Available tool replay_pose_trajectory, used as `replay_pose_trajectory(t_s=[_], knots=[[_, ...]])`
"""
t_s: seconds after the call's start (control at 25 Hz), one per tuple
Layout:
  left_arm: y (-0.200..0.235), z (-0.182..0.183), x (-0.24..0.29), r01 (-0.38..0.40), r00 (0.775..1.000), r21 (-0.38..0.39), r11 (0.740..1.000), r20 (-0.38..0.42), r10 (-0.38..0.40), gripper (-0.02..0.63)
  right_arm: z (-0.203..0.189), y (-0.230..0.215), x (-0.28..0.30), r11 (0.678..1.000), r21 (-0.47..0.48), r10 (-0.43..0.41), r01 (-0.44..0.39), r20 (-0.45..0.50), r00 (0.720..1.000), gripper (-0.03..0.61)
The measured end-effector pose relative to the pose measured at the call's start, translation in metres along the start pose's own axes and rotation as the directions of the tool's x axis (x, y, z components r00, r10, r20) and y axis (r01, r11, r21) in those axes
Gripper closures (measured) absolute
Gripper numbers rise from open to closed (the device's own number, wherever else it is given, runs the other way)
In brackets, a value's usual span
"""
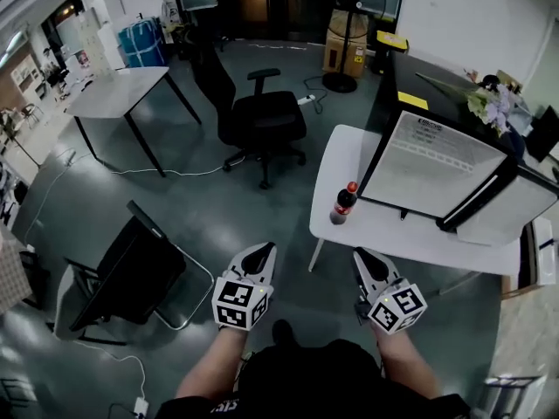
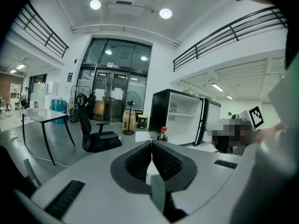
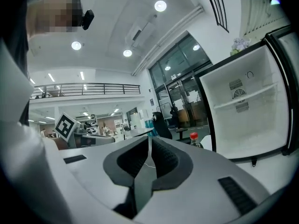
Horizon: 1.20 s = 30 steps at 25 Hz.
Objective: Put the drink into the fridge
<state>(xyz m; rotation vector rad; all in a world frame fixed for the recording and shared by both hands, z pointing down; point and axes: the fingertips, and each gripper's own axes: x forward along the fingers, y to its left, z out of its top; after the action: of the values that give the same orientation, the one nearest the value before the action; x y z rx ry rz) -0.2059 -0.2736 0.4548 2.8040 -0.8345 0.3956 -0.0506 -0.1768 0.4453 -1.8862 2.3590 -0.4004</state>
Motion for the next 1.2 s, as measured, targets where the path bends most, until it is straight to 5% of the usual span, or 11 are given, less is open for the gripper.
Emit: replay_pose_trajectory(t_s=[0.4,0.88,1.2], knots=[[0.016,-0.02,0.083,0.119,0.989,-0.057,0.991,-0.083,-0.124,0.595,-0.028,-0.058,0.019,0.99,0.054,-0.129,0.134,-0.079,0.988,0.502],[0.009,0.04,0.188,0.172,0.982,0.007,0.985,-0.083,-0.171,0.595,-0.008,-0.14,0.067,0.99,0.097,-0.098,0.098,0.002,0.995,0.387],[0.019,0.04,0.239,0.248,0.966,0.037,0.968,-0.082,-0.244,0.595,-0.011,-0.157,0.106,0.988,0.033,-0.149,0.15,-0.033,0.988,0.313]])
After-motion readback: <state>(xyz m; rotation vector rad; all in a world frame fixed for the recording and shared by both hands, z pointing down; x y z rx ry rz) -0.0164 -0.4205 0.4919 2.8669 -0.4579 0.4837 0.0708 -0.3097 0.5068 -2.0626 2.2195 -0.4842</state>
